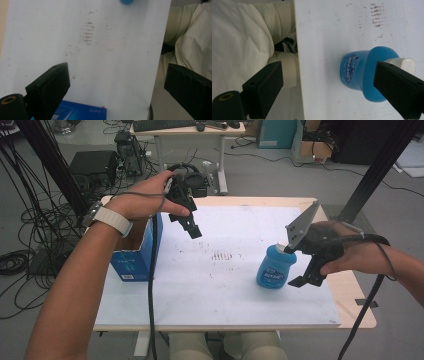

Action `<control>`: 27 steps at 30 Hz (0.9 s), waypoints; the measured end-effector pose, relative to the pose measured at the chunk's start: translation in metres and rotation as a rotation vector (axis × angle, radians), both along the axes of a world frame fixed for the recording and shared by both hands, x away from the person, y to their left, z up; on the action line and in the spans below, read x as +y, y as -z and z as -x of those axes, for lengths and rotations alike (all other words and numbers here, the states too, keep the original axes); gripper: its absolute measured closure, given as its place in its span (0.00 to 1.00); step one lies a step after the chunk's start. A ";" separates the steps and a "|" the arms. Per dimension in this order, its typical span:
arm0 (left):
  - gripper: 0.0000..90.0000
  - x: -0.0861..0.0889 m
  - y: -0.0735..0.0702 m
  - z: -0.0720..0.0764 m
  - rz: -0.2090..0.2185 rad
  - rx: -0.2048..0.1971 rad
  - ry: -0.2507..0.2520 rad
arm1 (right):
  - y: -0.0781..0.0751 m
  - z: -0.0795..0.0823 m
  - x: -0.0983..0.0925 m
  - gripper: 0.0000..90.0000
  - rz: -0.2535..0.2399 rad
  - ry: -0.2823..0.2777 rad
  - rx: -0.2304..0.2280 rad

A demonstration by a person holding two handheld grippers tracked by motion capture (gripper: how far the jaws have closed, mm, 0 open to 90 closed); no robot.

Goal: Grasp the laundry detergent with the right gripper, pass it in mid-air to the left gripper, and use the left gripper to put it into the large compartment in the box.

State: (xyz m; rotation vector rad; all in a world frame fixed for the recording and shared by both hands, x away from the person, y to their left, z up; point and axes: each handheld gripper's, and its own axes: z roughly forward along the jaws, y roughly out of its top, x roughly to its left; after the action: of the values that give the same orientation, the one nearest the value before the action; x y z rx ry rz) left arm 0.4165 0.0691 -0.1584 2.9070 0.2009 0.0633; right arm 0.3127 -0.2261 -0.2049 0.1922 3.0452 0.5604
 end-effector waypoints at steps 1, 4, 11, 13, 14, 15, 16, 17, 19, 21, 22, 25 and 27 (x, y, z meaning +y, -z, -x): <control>0.07 0.000 0.000 0.000 0.000 0.000 0.000 | 0.000 0.000 0.000 0.10 -0.003 0.003 -0.001; 0.07 0.000 0.002 0.000 0.007 0.004 -0.006 | -0.002 -0.001 -0.001 0.10 -0.006 0.006 -0.004; 0.07 -0.002 0.001 0.000 0.005 -0.001 -0.007 | -0.005 -0.005 -0.006 0.09 -0.021 0.019 -0.031; 0.07 -0.003 0.001 0.000 0.006 -0.003 -0.006 | -0.006 -0.005 -0.007 0.09 -0.021 0.019 -0.034; 0.07 -0.004 0.001 0.000 0.005 -0.003 -0.006 | -0.007 -0.006 -0.008 0.08 -0.023 0.018 -0.040; 0.07 -0.005 0.001 0.000 0.005 -0.001 0.000 | -0.009 -0.006 -0.008 0.08 -0.025 0.020 -0.045; 0.07 -0.005 0.001 0.000 0.005 -0.001 0.000 | -0.009 -0.006 -0.008 0.08 -0.025 0.020 -0.045; 0.07 -0.005 0.001 0.000 0.004 -0.003 -0.001 | -0.010 -0.006 -0.009 0.07 -0.030 0.023 -0.049; 0.07 -0.006 0.002 0.000 0.004 -0.002 -0.002 | -0.011 -0.007 -0.010 0.07 -0.031 0.025 -0.056; 0.07 -0.006 0.002 0.000 0.003 -0.002 -0.002 | -0.013 -0.008 -0.013 0.07 -0.039 0.035 -0.066; 0.07 -0.007 0.002 0.000 0.004 -0.002 -0.001 | -0.013 -0.008 -0.013 0.07 -0.039 0.035 -0.066; 0.07 -0.007 0.002 -0.001 0.003 -0.003 -0.002 | -0.014 -0.010 -0.017 0.07 -0.048 0.036 -0.081; 0.07 -0.007 0.002 -0.001 0.005 -0.004 -0.004 | -0.015 -0.012 -0.021 0.07 -0.050 0.057 -0.083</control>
State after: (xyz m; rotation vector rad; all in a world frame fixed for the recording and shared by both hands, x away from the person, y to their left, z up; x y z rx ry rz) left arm 0.4176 0.0623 -0.1607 2.9013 0.2057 0.0696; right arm 0.3245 -0.2474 -0.1899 0.2505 2.9374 0.6243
